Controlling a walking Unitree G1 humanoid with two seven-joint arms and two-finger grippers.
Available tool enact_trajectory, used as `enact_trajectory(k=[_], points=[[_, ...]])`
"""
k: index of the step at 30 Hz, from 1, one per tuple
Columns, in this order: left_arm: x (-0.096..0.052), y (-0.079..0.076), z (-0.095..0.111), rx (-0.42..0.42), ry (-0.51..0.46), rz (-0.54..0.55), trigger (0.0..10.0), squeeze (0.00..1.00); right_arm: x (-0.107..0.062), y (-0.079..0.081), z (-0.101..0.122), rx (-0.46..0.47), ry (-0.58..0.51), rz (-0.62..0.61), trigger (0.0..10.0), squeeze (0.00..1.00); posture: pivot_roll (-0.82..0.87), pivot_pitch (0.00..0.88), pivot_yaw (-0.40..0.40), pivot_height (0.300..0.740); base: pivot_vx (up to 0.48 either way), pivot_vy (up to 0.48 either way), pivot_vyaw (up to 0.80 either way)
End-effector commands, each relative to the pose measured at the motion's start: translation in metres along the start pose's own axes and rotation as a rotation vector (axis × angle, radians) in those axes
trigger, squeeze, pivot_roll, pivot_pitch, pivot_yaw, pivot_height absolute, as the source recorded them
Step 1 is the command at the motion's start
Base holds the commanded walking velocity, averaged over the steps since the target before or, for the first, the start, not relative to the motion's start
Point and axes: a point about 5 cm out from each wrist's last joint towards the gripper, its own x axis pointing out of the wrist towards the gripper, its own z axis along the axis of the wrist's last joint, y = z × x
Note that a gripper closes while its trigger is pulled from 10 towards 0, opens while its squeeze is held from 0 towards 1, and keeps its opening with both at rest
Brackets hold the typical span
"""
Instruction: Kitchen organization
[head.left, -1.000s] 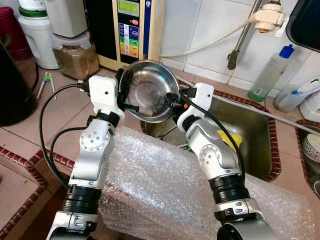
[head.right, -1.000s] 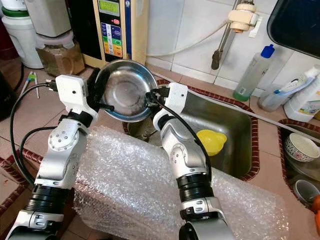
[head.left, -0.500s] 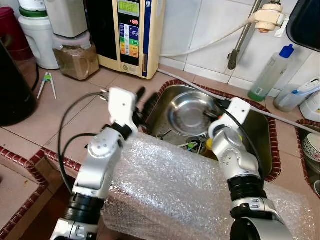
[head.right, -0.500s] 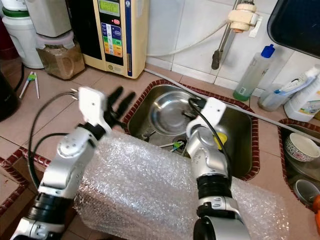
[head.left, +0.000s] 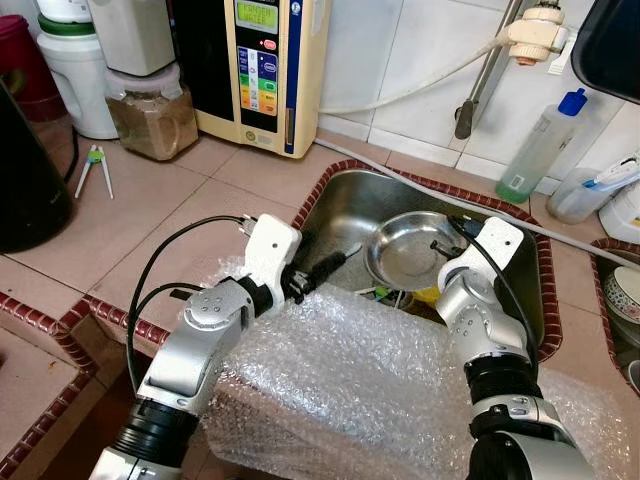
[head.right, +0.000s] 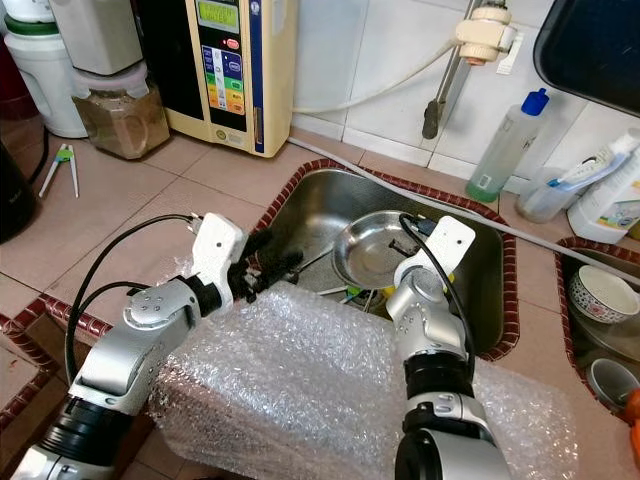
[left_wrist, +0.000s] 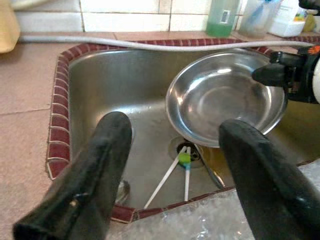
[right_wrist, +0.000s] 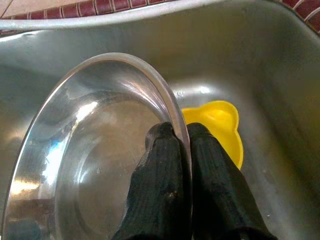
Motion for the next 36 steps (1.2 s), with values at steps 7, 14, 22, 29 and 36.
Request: enact_trajectory(k=[7,14,22,29,36], points=[[0.0,-0.006,-0.001,0.021,0.026,-0.007,10.0,1.0,0.0,-0.002,-0.001,-0.014,0.007,-0.007,10.0,1.0,0.12,0.061,-0.08,0.74,0.0,0.0,0.0],[0.001,-0.002,0.0,0.02,0.017,0.045,10.0,1.0,0.001,0.0,0.002,-0.058,-0.006,0.017,10.0,1.0,0.11,0.064,-0.084,0.74,0.0,0.0,0.0],[-0.001,0.012,0.006,0.033,-0.041,0.223,10.0,1.0,-0.01,0.023,0.019,-0.198,-0.16,0.248,10.0,1.0,0.1,0.07,-0.09,0.74,0.0,0.0,0.0],[-0.001,0.012,0.006,0.033,-0.041,0.223,10.0,1.0,-0.01,0.023,0.019,-0.198,-0.16,0.248,10.0,1.0,0.1,0.07,-0.09,0.74,0.0,0.0,0.0],[-0.001,0.012,0.006,0.033,-0.041,0.223,10.0,1.0,-0.01,0.023,0.019,-0.198,-0.16,0.248,10.0,1.0,0.1,0.07,-0.09,0.74,0.0,0.0,0.0]])
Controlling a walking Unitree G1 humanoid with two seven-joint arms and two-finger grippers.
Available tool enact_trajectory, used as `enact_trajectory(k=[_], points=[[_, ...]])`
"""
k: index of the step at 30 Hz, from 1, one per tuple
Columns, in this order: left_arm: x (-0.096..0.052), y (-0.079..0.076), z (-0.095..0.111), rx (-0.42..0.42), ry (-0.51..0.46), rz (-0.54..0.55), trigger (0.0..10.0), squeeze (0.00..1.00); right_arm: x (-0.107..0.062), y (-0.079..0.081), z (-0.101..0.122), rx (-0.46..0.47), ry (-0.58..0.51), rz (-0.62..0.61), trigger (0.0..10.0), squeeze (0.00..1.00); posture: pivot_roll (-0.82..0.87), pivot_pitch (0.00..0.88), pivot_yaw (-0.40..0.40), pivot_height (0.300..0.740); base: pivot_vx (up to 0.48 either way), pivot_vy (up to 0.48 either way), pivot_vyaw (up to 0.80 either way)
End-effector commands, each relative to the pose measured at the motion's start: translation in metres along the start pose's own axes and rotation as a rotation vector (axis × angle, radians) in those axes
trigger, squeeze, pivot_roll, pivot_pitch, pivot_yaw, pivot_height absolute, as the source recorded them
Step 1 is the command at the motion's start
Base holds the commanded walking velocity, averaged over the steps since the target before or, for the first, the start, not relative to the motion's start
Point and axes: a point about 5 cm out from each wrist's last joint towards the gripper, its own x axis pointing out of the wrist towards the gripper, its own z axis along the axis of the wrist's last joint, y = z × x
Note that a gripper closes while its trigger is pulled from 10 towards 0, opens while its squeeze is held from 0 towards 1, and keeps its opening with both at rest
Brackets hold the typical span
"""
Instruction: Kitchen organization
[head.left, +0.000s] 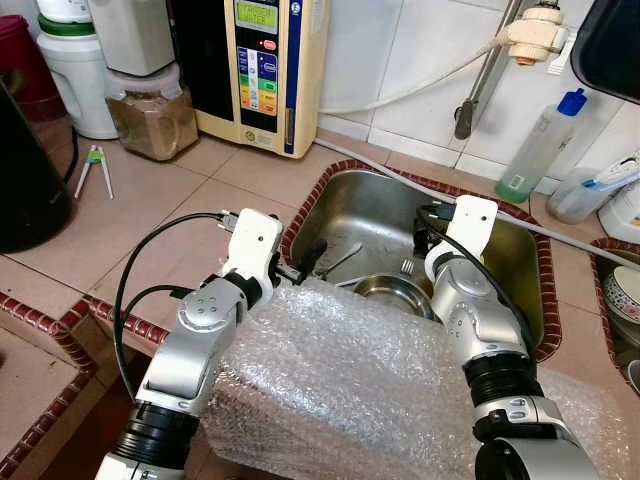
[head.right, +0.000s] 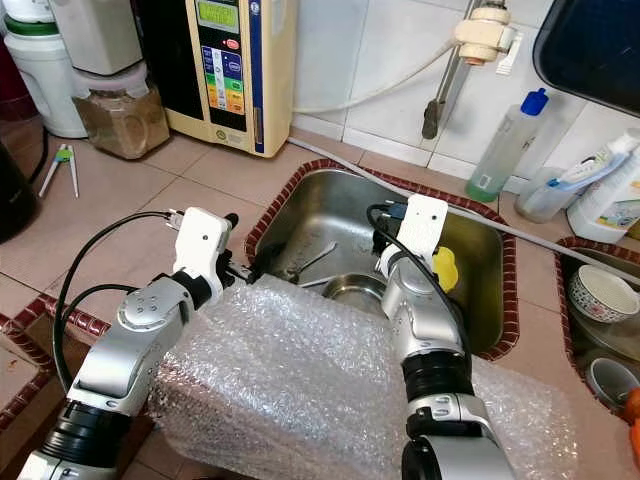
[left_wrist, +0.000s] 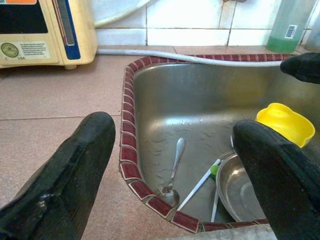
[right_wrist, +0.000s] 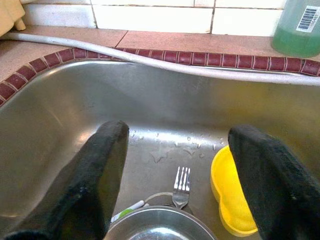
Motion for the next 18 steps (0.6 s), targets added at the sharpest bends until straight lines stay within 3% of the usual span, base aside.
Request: enact_trajectory(k=[1,16,17,18], points=[[0.002,-0.003,0.001,0.005,-0.001,-0.011,10.0,1.0,0.0,-0.006,0.001,-0.007,-0.01,-0.015,10.0,1.0,0.1,0.07,-0.09,0.74,0.0,0.0,0.0],[0.003,-0.001,0.001,0.004,0.001,0.016,10.0,1.0,-0.001,-0.006,0.003,-0.024,-0.026,0.01,10.0,1.0,0.1,0.07,-0.09,0.74,0.0,0.0,0.0],[-0.005,0.009,0.002,0.016,-0.026,0.134,10.0,0.84,-0.019,-0.034,0.006,-0.106,-0.143,-0.006,10.0,1.0,0.07,0.026,0.032,0.74,0.0,0.0,0.0],[-0.011,0.017,0.003,0.026,-0.05,0.218,10.0,0.84,-0.036,-0.051,0.008,-0.172,-0.225,-0.01,10.0,1.0,0.07,0.026,0.03,0.74,0.0,0.0,0.0]])
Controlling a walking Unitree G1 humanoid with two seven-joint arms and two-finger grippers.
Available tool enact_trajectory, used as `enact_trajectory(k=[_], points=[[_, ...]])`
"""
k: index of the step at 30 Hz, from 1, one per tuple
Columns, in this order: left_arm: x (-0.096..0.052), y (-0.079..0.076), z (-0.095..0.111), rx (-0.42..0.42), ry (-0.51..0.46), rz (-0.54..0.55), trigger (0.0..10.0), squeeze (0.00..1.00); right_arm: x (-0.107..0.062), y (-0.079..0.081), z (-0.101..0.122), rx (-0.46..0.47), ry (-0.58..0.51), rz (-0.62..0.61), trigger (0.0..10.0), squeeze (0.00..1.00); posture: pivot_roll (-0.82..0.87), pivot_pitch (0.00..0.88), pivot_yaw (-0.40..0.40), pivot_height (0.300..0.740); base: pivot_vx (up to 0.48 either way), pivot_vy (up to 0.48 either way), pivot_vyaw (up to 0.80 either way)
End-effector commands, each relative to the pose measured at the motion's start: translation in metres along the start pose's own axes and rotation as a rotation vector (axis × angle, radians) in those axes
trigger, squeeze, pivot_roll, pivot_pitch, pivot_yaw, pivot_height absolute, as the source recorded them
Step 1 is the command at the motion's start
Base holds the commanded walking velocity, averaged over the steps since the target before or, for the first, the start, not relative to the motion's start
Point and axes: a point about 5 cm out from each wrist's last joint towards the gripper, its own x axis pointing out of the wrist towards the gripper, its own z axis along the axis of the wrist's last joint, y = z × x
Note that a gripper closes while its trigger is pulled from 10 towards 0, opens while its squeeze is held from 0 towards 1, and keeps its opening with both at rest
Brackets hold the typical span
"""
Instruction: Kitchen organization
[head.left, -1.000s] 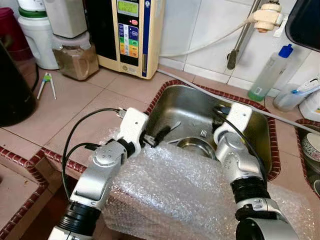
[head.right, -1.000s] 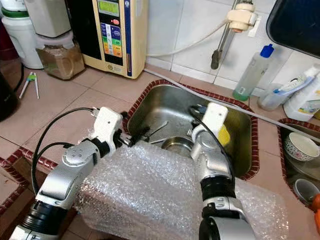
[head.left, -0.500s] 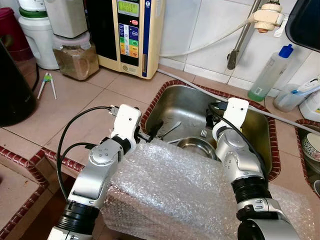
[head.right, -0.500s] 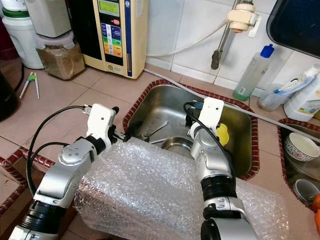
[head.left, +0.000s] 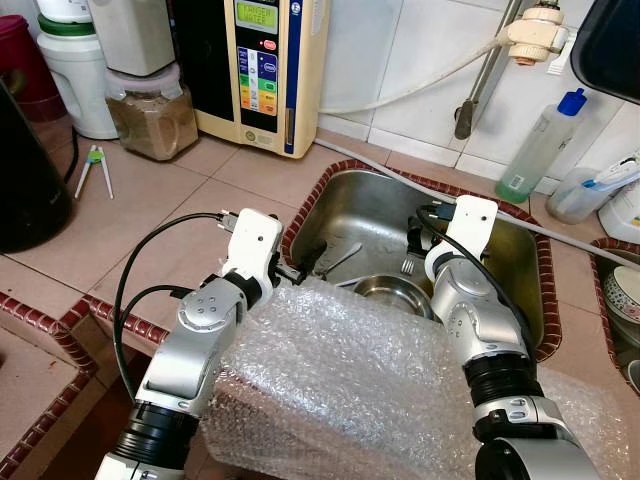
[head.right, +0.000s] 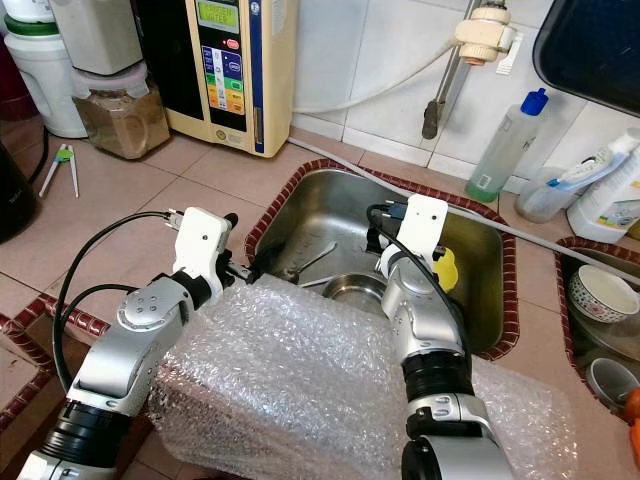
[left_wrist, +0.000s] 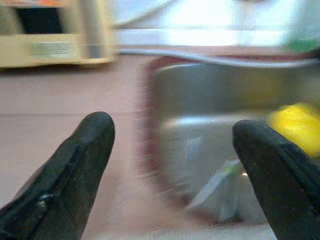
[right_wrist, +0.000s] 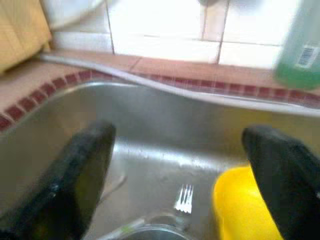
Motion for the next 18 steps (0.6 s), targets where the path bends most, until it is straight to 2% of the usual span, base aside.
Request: enact_trajectory(k=[1,2,3,4,5,6,9,10,15,16,17,18], points=[[-0.011,0.023,0.009,0.034,-0.063,0.174,10.0,0.84,-0.024,-0.027,0.006,-0.108,-0.104,-0.015,10.0,1.0,0.07,0.026,0.03,0.74,0.0,0.0,0.0],[-0.012,0.026,0.011,0.045,-0.077,0.2,10.0,0.84,-0.028,-0.027,0.011,-0.149,-0.142,0.005,10.0,1.0,0.07,0.023,0.026,0.74,0.0,0.0,0.0],[-0.012,0.026,0.011,0.045,-0.077,0.2,10.0,0.84,-0.028,-0.027,0.011,-0.149,-0.142,0.005,10.0,1.0,0.07,0.023,0.026,0.74,0.0,0.0,0.0],[-0.012,0.026,0.012,0.047,-0.079,0.2,10.0,0.72,-0.027,-0.025,0.012,-0.145,-0.145,0.015,10.0,0.81,0.07,0.023,0.025,0.74,0.0,0.0,0.0],[-0.011,0.027,0.012,0.045,-0.08,0.201,10.0,0.29,-0.025,-0.023,0.014,-0.145,-0.147,0.026,10.0,0.42,0.07,0.023,0.02,0.74,0.0,0.0,0.0],[-0.011,0.027,0.012,0.048,-0.079,0.204,10.0,0.0,-0.023,-0.021,0.016,-0.151,-0.154,0.034,10.0,0.0,0.07,0.023,0.018,0.74,0.0,0.0,0.0],[-0.011,0.028,0.013,0.049,-0.082,0.212,10.0,0.0,-0.024,-0.017,0.019,-0.129,-0.162,0.059,10.0,0.0,0.08,0.025,0.014,0.74,0.0,0.0,0.0],[-0.012,0.027,0.013,0.043,-0.083,0.218,10.0,0.0,-0.027,-0.016,0.02,-0.127,-0.167,0.061,10.0,1.0,0.08,0.027,0.014,0.74,0.0,0.0,0.0],[-0.014,0.026,0.011,0.041,-0.068,0.229,10.0,0.0,-0.031,-0.016,0.019,-0.142,-0.164,0.05,10.0,1.0,0.07,0.032,0.021,0.74,0.0,0.0,0.0],[-0.013,0.025,0.009,0.022,-0.047,0.226,10.0,0.0,-0.033,-0.017,0.019,-0.148,-0.162,0.033,10.0,0.27,0.07,0.034,0.019,0.74,0.0,0.0,0.0],[-0.013,0.025,0.009,0.022,-0.047,0.226,10.0,0.0,-0.033,-0.017,0.019,-0.148,-0.162,0.033,10.0,0.27,0.07,0.034,0.019,0.74,0.0,0.0,0.0],[-0.013,0.023,0.009,0.009,-0.043,0.215,10.0,0.0,-0.034,-0.017,0.018,-0.15,-0.16,0.029,10.0,0.0,0.06,0.034,0.008,0.74,0.0,0.0,0.0]])
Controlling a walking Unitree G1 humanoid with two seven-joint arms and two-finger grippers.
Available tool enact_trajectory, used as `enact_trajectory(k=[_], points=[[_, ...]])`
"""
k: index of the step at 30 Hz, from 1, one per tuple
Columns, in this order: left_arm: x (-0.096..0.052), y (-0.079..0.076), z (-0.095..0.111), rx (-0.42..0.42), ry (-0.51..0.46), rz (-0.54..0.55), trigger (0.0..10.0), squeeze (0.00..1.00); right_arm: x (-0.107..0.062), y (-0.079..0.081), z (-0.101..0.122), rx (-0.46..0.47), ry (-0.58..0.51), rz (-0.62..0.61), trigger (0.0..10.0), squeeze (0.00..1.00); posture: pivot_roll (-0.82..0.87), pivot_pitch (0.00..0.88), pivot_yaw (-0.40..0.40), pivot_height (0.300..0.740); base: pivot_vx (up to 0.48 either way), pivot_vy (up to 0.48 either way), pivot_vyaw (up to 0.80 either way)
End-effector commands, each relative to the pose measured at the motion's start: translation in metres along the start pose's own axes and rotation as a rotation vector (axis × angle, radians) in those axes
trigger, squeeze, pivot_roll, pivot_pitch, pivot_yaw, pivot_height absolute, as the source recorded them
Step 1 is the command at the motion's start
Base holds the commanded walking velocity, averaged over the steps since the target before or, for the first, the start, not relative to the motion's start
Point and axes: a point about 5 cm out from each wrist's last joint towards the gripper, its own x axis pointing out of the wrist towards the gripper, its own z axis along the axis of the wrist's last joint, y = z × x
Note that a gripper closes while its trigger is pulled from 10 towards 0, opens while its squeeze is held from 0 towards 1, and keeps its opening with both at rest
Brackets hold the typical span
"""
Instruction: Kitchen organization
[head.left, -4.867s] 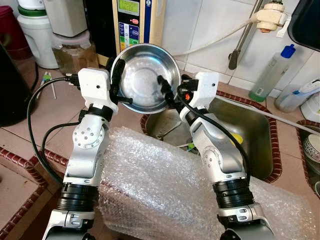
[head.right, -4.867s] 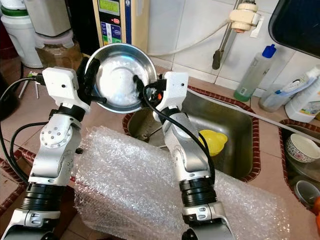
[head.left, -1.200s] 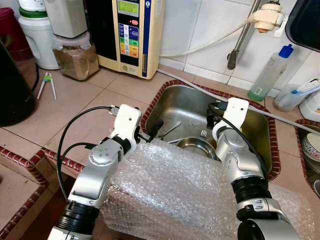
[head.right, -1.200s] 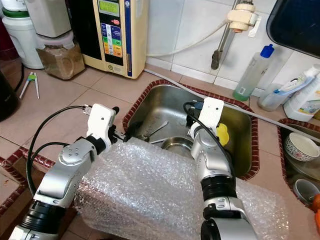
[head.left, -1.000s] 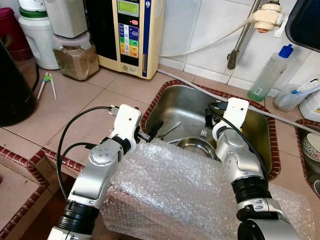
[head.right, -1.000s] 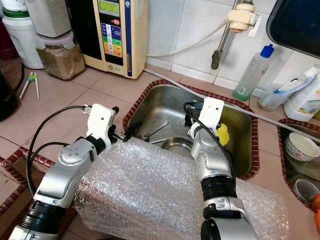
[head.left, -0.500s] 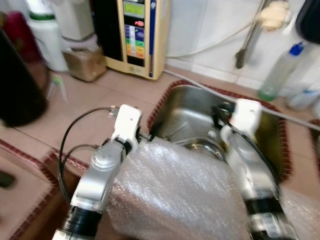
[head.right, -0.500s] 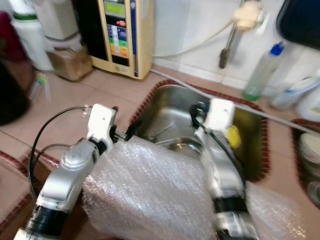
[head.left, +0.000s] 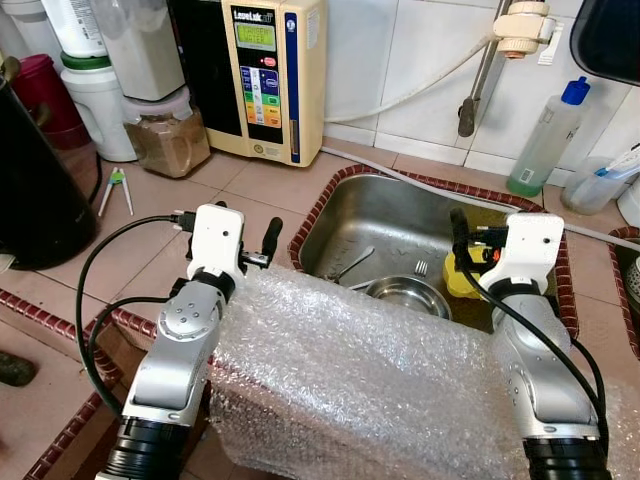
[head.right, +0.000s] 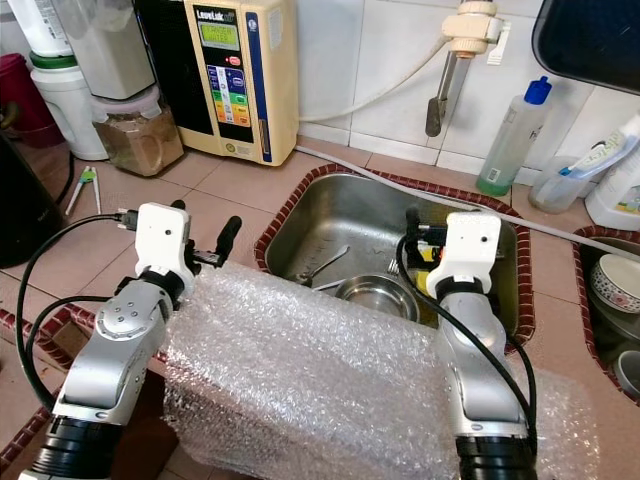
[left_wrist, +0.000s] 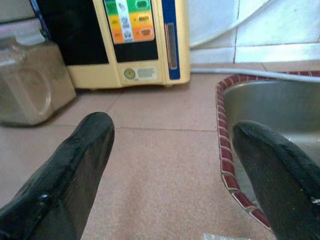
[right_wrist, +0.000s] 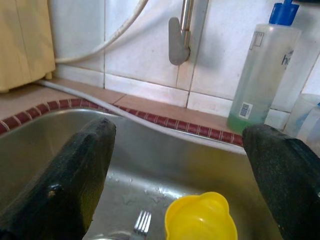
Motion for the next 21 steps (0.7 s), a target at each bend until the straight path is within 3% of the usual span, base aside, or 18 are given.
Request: enact_trajectory(k=[1,4,6,11,21], points=[[0.0,-0.005,0.006,-0.007,-0.023,-0.024,10.0,0.0,-0.003,-0.003,0.006,-0.013,-0.014,-0.02,10.0,0.0,0.06,0.031,-0.015,0.74,0.0,0.0,0.0],[0.002,-0.008,0.008,-0.011,-0.03,-0.043,10.0,0.0,-0.004,-0.004,0.009,-0.035,-0.019,-0.028,10.0,0.0,0.04,0.026,-0.05,0.74,0.0,0.0,0.0],[0.001,-0.011,0.005,-0.077,0.016,-0.064,10.0,0.0,-0.004,-0.003,0.013,-0.027,-0.025,-0.028,10.0,0.0,0.04,0.025,-0.051,0.74,0.0,0.0,0.0],[-0.004,-0.016,0.0,-0.081,0.011,-0.046,10.0,0.0,-0.006,-0.001,0.013,-0.019,-0.021,-0.028,10.0,0.0,0.02,0.038,-0.033,0.74,0.0,0.0,0.0],[-0.01,-0.017,0.002,-0.091,0.015,-0.074,10.0,0.0,-0.016,0.002,0.009,-0.003,0.013,-0.019,10.0,0.0,0.0,0.057,-0.034,0.74,0.0,0.0,-0.77]])
